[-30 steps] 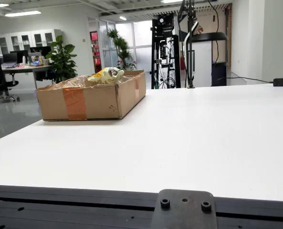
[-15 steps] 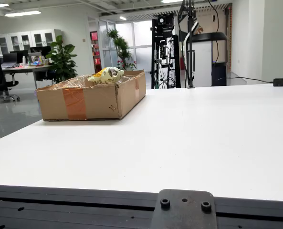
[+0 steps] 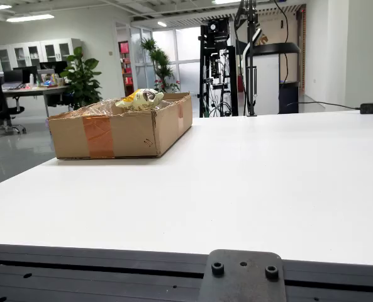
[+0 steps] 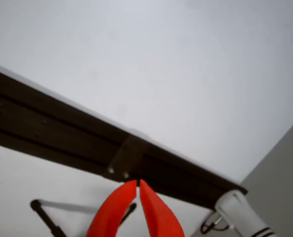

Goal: Grasp a snack and put it in the bin.

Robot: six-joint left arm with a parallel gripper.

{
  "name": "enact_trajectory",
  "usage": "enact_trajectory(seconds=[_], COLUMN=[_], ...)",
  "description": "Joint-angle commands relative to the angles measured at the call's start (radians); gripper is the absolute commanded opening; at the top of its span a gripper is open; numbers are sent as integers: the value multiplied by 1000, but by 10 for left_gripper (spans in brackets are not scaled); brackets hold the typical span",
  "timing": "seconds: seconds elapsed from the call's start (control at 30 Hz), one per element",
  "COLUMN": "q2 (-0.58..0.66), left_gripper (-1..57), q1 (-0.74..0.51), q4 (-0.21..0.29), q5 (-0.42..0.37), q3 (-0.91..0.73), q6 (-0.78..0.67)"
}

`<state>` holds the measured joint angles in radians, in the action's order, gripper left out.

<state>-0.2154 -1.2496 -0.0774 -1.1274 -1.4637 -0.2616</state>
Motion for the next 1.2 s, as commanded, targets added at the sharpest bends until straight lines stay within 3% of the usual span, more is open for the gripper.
enact_trajectory(seconds=[0.03, 0.53, 0.9, 1.2], q2=[1, 2, 1, 1], left_gripper=[-3, -2, 1, 2], q1=[17, 47, 84, 119], q4=[-2, -6, -9, -11], q5=[-5, 14, 171, 159], q3=[2, 2, 3, 3], q6=[-20, -86, -89, -61])
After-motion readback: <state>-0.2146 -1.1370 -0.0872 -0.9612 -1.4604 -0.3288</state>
